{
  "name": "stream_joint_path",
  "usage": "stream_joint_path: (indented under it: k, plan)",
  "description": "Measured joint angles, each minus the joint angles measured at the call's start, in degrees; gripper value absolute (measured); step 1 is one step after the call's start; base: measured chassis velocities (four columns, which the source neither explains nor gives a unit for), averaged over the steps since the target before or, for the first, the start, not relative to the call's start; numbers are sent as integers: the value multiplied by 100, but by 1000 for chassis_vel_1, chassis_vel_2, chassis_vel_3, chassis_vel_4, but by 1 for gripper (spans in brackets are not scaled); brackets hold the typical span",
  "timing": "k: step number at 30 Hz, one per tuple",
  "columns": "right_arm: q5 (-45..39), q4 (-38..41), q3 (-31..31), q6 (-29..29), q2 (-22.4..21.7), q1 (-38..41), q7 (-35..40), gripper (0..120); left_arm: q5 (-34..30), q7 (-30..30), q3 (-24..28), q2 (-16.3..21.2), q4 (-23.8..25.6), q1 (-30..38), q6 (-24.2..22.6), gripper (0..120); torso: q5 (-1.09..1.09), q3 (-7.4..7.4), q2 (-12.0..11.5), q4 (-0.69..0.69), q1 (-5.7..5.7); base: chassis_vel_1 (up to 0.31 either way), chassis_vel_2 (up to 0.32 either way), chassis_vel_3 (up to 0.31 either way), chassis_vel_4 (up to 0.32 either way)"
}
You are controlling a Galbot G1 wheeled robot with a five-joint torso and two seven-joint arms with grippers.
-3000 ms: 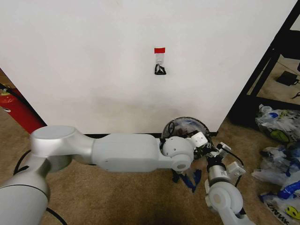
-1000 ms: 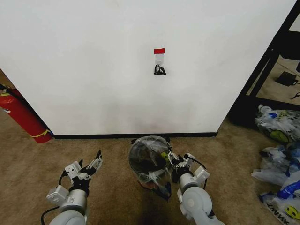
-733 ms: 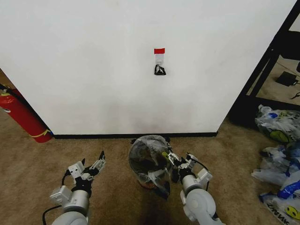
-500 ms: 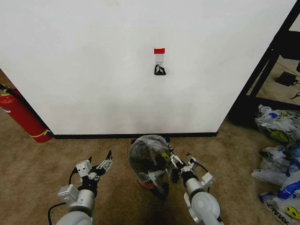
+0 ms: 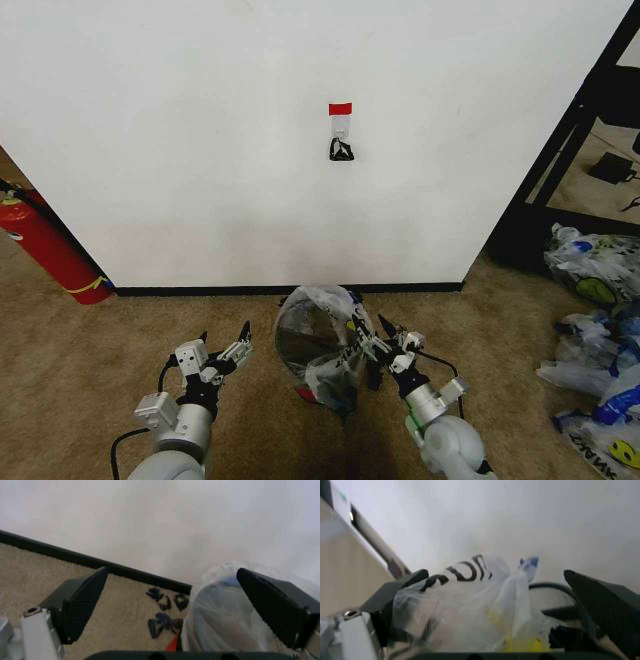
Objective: Pick up the garbage bag from the wall and place it over the trash bin.
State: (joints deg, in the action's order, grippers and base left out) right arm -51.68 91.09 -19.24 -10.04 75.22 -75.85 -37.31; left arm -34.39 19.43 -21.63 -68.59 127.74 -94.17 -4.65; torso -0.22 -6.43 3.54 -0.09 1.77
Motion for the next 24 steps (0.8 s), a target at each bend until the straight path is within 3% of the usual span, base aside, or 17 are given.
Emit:
stream_joint_path:
  k: [4, 7, 16, 24]
  plan:
    - [-973, 71, 47, -212, 215, -1, 783, 100, 108, -4, 72, -47, -6, -51, -4, 100, 1, 0, 0, 2, 0, 0, 0, 0, 0]
    - [-1243, 130, 35, -257, 217, -53, 1414, 100, 234, -6, 217, -32, -79, -45, -4, 100, -1, 0, 0, 2, 0, 0, 0, 0, 0]
    - [-1008, 39, 56, -137, 72, -141, 2129, 100, 295, 109, 1031, 392, -191, 843, -290, 100, -1, 0, 0, -1, 0, 0, 0, 0, 0]
    - [-598, 20, 149, -16, 254, -196, 2374, 100, 98, 390, 1683, 946, -509, 1652, -921, 100, 0, 0, 0, 1, 0, 0, 0, 0, 0]
